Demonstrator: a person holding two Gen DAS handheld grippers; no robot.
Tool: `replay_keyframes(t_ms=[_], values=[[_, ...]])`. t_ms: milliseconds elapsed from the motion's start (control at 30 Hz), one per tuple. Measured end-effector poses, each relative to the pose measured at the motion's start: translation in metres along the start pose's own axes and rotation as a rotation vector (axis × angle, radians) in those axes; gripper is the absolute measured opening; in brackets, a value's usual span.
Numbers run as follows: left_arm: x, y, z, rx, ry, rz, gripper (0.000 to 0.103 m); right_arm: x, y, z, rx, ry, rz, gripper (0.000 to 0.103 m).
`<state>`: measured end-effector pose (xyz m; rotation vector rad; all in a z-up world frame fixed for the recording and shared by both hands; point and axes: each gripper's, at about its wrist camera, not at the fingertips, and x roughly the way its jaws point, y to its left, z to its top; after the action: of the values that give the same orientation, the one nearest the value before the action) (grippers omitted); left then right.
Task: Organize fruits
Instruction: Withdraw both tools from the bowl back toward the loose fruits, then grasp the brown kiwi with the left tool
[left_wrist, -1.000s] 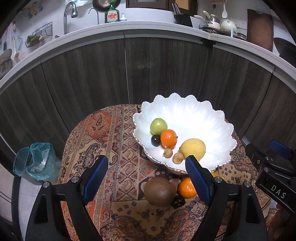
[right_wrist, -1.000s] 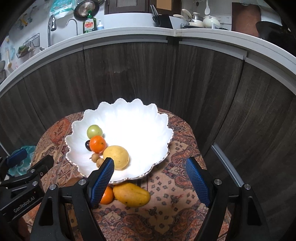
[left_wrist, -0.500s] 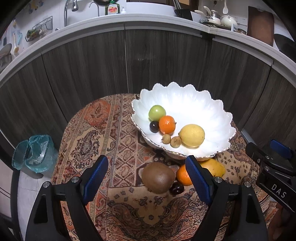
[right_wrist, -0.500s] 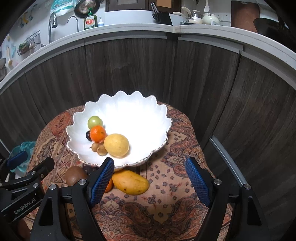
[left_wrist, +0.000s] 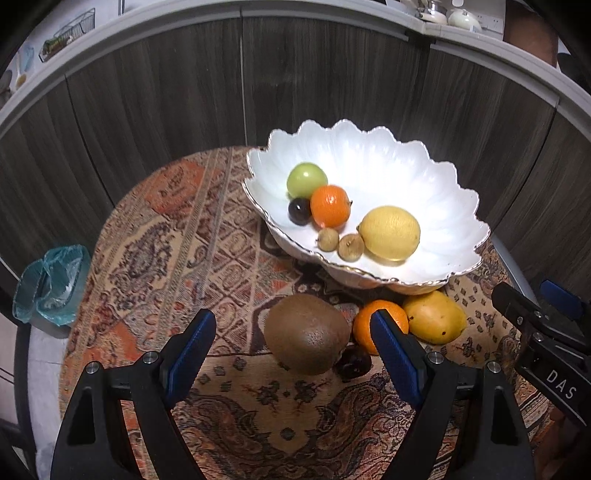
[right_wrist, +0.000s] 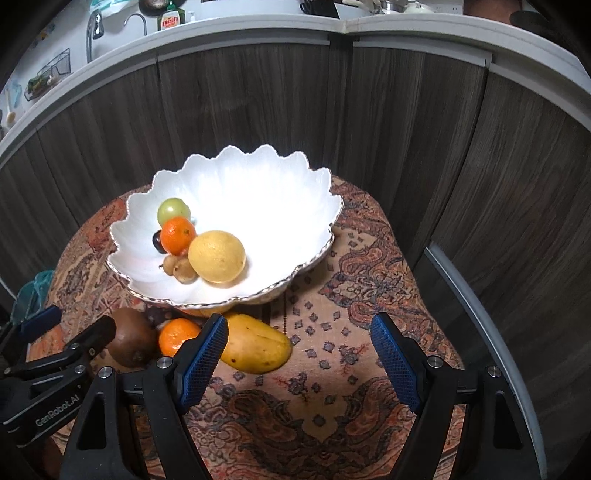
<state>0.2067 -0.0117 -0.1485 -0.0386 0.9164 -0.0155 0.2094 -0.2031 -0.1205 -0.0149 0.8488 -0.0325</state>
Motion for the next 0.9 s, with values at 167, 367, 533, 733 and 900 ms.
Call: replay_keyframes(t_ms=[167, 367, 533, 733, 900], values=[[0.014, -0.001, -0.004, -0.007, 0.025, -0.004, 0.085, 0.011, -0.001, -0.003, 0.003, 0.018, -0.002, 0.080], [0.029, -0.001, -0.008, -0.011, 0.050, -0.010, 0.084, 0.023, -0.003, -0.004, 0.005, 0.040, -0.001, 0.080], [0.039, 0.000, -0.010, -0.012, 0.062, -0.007, 0.079, 0.033, -0.004, -0.005, 0.006, 0.056, -0.004, 0.080], [0.048, 0.000, -0.012, -0.014, 0.077, -0.031, 0.076, 0.041, -0.002, -0.007, 0.001, 0.072, -0.003, 0.080], [0.051, 0.000, -0.011, -0.025, 0.074, -0.066, 0.068, 0.044, -0.001, -0.008, 0.005, 0.083, 0.003, 0.080]])
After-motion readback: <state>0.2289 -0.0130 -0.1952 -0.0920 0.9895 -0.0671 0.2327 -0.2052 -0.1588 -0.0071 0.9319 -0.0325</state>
